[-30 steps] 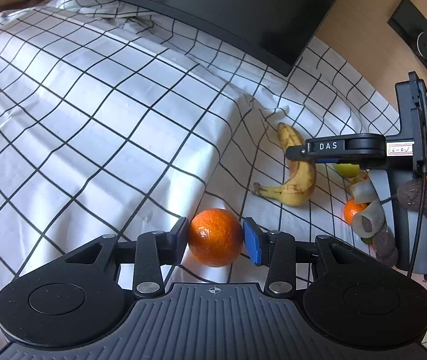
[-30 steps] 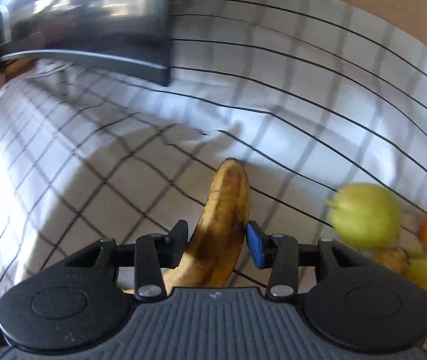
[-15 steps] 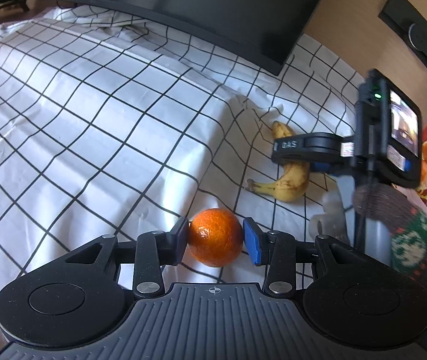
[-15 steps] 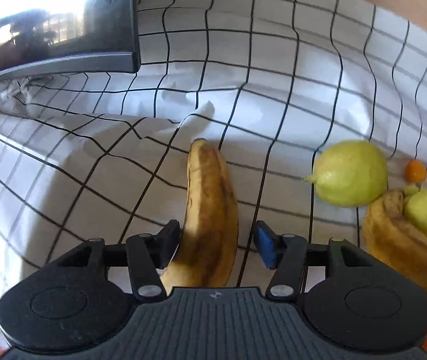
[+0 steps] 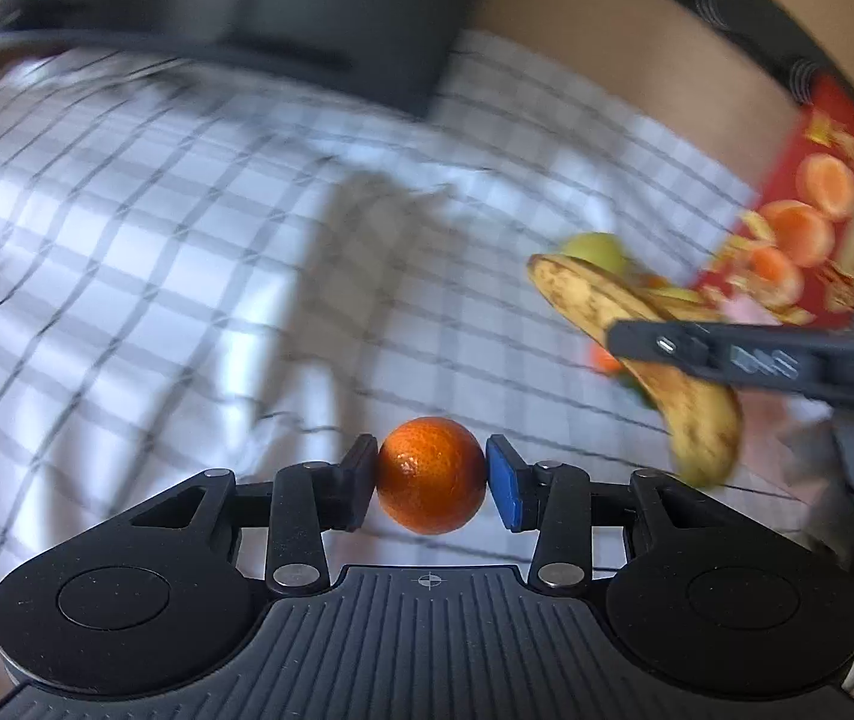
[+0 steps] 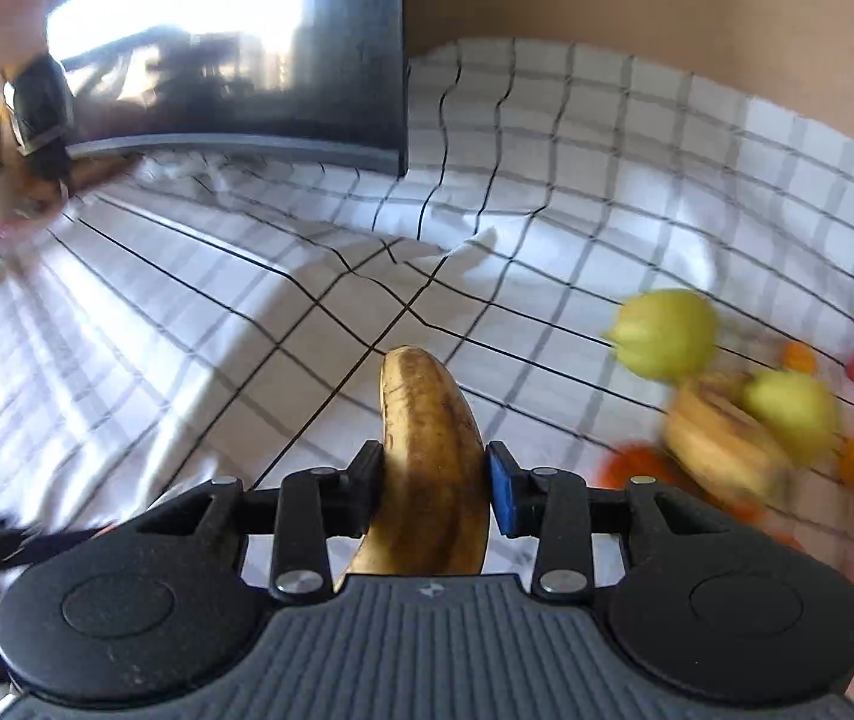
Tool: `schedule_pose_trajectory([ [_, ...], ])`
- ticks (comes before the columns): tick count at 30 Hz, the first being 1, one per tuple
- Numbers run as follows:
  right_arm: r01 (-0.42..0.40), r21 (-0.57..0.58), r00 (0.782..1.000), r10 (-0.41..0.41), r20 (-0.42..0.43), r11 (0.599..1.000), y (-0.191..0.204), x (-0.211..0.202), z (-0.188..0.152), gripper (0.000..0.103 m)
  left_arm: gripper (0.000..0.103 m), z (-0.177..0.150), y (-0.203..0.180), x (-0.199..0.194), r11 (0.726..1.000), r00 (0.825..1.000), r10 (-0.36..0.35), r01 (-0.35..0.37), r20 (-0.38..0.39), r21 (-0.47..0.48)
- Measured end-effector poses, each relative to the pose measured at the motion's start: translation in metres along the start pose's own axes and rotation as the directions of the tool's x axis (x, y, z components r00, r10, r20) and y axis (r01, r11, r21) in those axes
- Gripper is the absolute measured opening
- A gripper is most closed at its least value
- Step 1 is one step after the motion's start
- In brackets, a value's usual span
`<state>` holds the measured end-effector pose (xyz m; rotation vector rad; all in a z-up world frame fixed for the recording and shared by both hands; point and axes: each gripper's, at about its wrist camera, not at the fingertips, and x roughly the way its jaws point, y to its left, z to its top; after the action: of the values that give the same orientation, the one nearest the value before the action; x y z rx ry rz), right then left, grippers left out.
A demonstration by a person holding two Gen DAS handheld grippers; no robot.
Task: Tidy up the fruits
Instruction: 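Release the tangerine into the pink box with the left gripper while the right carries the banana over, then lower the banana into the pink box and open the right gripper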
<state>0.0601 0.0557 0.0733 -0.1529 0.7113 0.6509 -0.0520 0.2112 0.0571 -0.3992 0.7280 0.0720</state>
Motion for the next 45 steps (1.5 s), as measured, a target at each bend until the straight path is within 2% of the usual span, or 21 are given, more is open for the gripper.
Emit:
schedule_pose_trajectory([
  [4,0.052,0.058,0.996,-0.056,0.067,0.997,-0.034,-0.072,-0.022,0.036,0.045,0.015,-0.043,0.004,0.988,0.993,-0.116,0.114,0.007,0.105],
  [6,0.104,0.118,0.989,-0.116,0.093,0.987,-0.056,-0.104,-0.033,0.036,0.045,0.023,-0.071,0.007,0.969,0.981,-0.194,0.191,0.002,0.156],
  [9,0.207,0.2,0.964,-0.234,0.127,0.958,-0.087,-0.144,-0.047,0.036,0.045,0.037,-0.121,0.013,0.918,0.948,-0.319,0.313,-0.017,0.244],
  [12,0.322,0.261,0.918,-0.368,0.151,0.91,-0.115,-0.179,-0.06,0.036,0.045,0.048,-0.174,0.029,0.858,0.912,-0.408,0.4,-0.048,0.323],
  [14,0.371,0.301,0.892,-0.427,0.147,0.878,-0.133,-0.198,-0.069,0.036,0.045,0.055,-0.211,0.048,0.818,0.894,-0.442,0.438,-0.079,0.374],
  [17,0.414,0.358,0.866,-0.483,0.13,0.837,-0.158,-0.217,-0.084,0.036,0.045,0.059,-0.265,0.09,0.78,0.878,-0.445,0.476,-0.175,0.405],
  [21,0.431,0.404,0.854,-0.51,0.108,0.807,-0.184,-0.229,-0.103,0.036,0.045,0.051,-0.323,0.145,0.764,0.855,-0.399,0.51,-0.331,0.395],
  [24,0.423,0.429,0.859,-0.504,0.089,0.798,-0.203,-0.23,-0.116,0.036,0.045,0.035,-0.345,0.18,0.779,0.839,-0.316,0.496,-0.442,0.384],
  [26,0.416,0.439,0.866,-0.494,0.077,0.796,-0.213,-0.229,-0.122,0.036,0.045,0.022,-0.356,0.198,0.783,0.829,-0.276,0.488,-0.487,0.387],
  [28,0.408,0.447,0.873,-0.484,0.066,0.796,-0.223,-0.224,-0.124,0.036,0.045,0.012,-0.36,0.211,0.788,0.816,-0.254,0.486,-0.52,0.377],
  [30,0.403,0.446,0.877,-0.476,0.061,0.799,-0.231,-0.221,-0.125,0.036,0.043,0.009,-0.358,0.218,0.796,0.803,-0.266,0.495,-0.533,0.348],
  [35,0.4,0.423,0.883,-0.465,0.06,0.813,-0.247,-0.209,-0.114,0.036,0.043,0.033,-0.329,0.188,0.82,0.819,-0.409,0.524,-0.403,0.232],
  [37,0.398,0.413,0.883,-0.464,0.069,0.819,-0.252,-0.202,-0.105,0.036,0.043,0.044,-0.31,0.163,0.827,0.841,-0.434,0.514,-0.322,0.227],
  [40,0.361,0.408,0.902,-0.424,0.074,0.839,-0.26,-0.182,-0.086,0.036,0.043,0.049,-0.276,0.124,0.858,0.896,-0.396,0.439,-0.199,0.268],
  [42,0.307,0.425,0.925,-0.373,0.078,0.851,-0.267,-0.16,-0.072,0.036,0.043,0.047,-0.255,0.109,0.875,0.914,-0.37,0.403,-0.167,0.27],
  [45,0.218,0.465,0.959,-0.278,0.062,0.858,-0.277,-0.12,-0.057,0.036,0.043,0.04,-0.233,0.095,0.894,0.923,-0.346,0.379,-0.166,0.239],
])
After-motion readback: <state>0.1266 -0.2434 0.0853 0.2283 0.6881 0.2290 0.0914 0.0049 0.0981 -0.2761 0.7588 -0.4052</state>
